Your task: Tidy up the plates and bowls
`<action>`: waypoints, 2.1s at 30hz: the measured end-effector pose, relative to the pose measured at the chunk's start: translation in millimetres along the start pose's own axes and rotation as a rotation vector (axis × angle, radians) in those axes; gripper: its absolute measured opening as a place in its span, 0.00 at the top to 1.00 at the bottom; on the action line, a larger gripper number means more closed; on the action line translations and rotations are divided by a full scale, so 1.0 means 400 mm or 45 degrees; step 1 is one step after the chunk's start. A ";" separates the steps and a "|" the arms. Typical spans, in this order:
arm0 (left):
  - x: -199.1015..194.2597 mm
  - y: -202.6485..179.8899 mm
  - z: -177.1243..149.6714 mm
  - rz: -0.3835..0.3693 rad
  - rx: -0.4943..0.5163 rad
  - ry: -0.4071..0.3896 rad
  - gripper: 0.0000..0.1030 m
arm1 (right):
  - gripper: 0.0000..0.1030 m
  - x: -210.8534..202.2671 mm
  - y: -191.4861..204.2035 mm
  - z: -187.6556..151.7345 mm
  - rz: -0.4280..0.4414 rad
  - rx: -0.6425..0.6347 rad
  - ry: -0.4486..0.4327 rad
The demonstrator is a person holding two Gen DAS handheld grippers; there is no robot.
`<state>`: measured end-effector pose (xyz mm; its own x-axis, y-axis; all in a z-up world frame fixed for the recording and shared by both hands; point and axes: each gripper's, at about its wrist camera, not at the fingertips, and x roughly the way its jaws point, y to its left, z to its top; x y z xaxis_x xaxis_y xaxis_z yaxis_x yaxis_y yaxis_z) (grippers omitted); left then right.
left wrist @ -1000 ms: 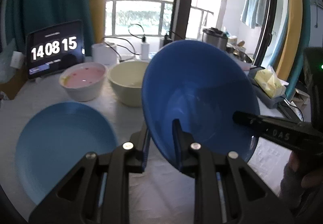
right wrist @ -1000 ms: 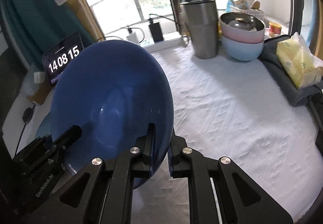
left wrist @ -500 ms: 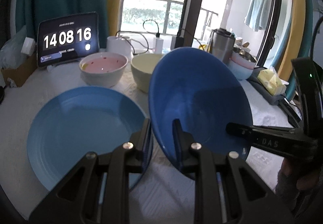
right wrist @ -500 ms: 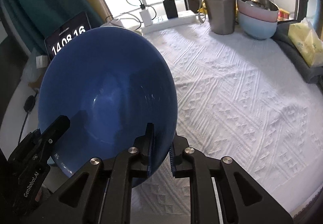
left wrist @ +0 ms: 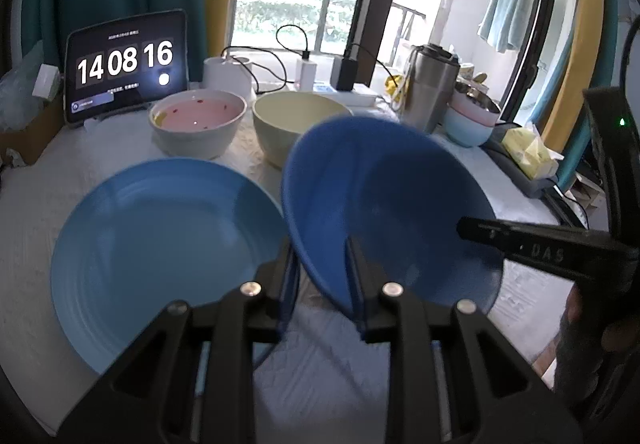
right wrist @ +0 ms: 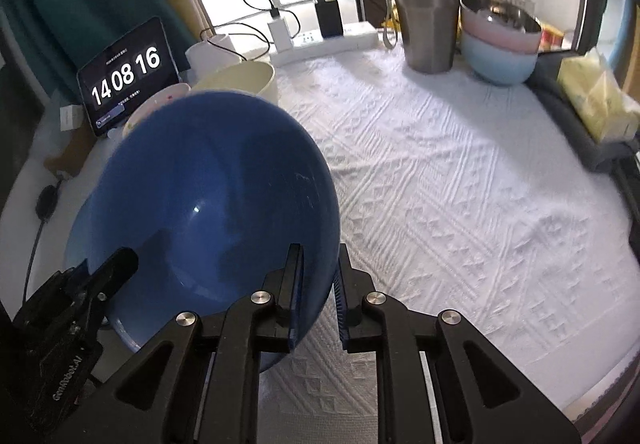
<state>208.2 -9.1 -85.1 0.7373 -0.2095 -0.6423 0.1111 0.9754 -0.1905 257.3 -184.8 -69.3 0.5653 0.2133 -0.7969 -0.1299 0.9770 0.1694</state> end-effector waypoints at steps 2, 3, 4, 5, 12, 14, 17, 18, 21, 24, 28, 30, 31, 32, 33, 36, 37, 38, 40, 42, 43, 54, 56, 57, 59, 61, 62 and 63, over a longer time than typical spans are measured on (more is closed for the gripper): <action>-0.003 0.001 -0.001 -0.014 -0.003 0.007 0.73 | 0.85 -0.006 -0.001 0.003 -0.009 0.001 -0.005; -0.005 0.000 -0.001 -0.021 0.001 0.005 0.73 | 0.85 -0.008 -0.003 0.005 -0.011 0.003 -0.006; -0.007 -0.002 -0.001 -0.025 0.009 0.004 0.73 | 0.85 -0.011 -0.004 0.005 -0.015 0.003 -0.008; -0.008 -0.003 -0.002 -0.030 0.015 0.004 0.73 | 0.85 -0.013 -0.005 0.004 -0.022 0.000 -0.009; -0.018 0.000 -0.003 -0.037 0.022 -0.005 0.72 | 0.79 -0.031 -0.010 0.003 -0.046 0.026 -0.037; -0.021 -0.002 -0.004 -0.036 0.028 -0.008 0.72 | 0.79 -0.041 -0.004 0.002 -0.044 0.015 -0.048; -0.022 0.001 -0.004 -0.032 0.022 -0.008 0.70 | 0.79 -0.049 0.001 0.000 -0.048 0.004 -0.056; -0.024 0.003 -0.003 -0.024 0.019 -0.013 0.66 | 0.79 -0.049 -0.001 -0.001 -0.048 0.007 -0.055; -0.038 0.017 0.006 -0.022 -0.001 -0.041 0.57 | 0.79 -0.047 -0.010 -0.001 -0.053 0.021 -0.051; -0.049 0.031 0.019 -0.004 -0.012 -0.067 0.56 | 0.78 -0.048 -0.015 0.003 -0.056 0.027 -0.052; -0.052 0.051 0.036 0.023 -0.034 -0.076 0.56 | 0.78 -0.052 -0.013 0.017 -0.052 0.027 -0.061; -0.053 0.059 0.042 0.030 -0.042 -0.076 0.56 | 0.78 -0.053 -0.010 0.025 -0.049 0.024 -0.066; -0.053 0.062 0.046 0.035 -0.046 -0.078 0.56 | 0.78 -0.054 -0.008 0.031 -0.048 0.023 -0.069; -0.055 0.066 0.051 0.038 -0.050 -0.080 0.56 | 0.78 -0.055 -0.007 0.034 -0.047 0.021 -0.070; -0.056 0.068 0.054 0.042 -0.052 -0.082 0.56 | 0.78 -0.056 -0.005 0.039 -0.046 0.020 -0.073; -0.058 0.081 0.068 0.051 -0.062 -0.090 0.56 | 0.78 -0.055 0.001 0.054 -0.043 0.015 -0.077; -0.057 0.085 0.073 0.055 -0.067 -0.090 0.56 | 0.78 -0.054 0.003 0.060 -0.044 0.013 -0.078; -0.056 0.090 0.079 0.059 -0.070 -0.090 0.56 | 0.78 -0.052 0.005 0.064 -0.043 0.014 -0.078; -0.056 0.098 0.090 0.063 -0.076 -0.093 0.56 | 0.78 -0.049 0.010 0.074 -0.043 0.012 -0.077; -0.054 0.105 0.102 0.065 -0.078 -0.096 0.56 | 0.78 -0.047 0.016 0.086 -0.042 0.008 -0.079; -0.053 0.109 0.109 0.068 -0.080 -0.098 0.56 | 0.78 -0.046 0.017 0.091 -0.041 0.005 -0.079; -0.021 0.140 0.185 0.086 -0.103 -0.109 0.56 | 0.77 -0.013 0.032 0.162 -0.025 -0.007 -0.076; -0.010 0.144 0.197 0.091 -0.107 -0.105 0.56 | 0.77 -0.005 0.032 0.173 -0.024 -0.007 -0.072; -0.005 0.146 0.203 0.093 -0.108 -0.103 0.56 | 0.77 -0.001 0.033 0.179 -0.023 -0.010 -0.071; 0.007 0.149 0.215 0.096 -0.110 -0.099 0.56 | 0.77 0.007 0.033 0.190 -0.023 -0.013 -0.069; 0.020 0.151 0.227 0.100 -0.111 -0.095 0.56 | 0.77 0.015 0.031 0.204 -0.022 -0.013 -0.070; 0.025 0.151 0.231 0.101 -0.111 -0.092 0.56 | 0.77 0.021 0.030 0.213 -0.023 -0.012 -0.069; 0.032 0.151 0.235 0.103 -0.110 -0.088 0.56 | 0.77 0.025 0.030 0.219 -0.023 -0.012 -0.069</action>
<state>287.0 53.8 -34.9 0.7858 -0.1221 -0.6063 -0.0061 0.9787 -0.2051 332.7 -170.4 -24.5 0.6111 0.1959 -0.7670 -0.1268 0.9806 0.1494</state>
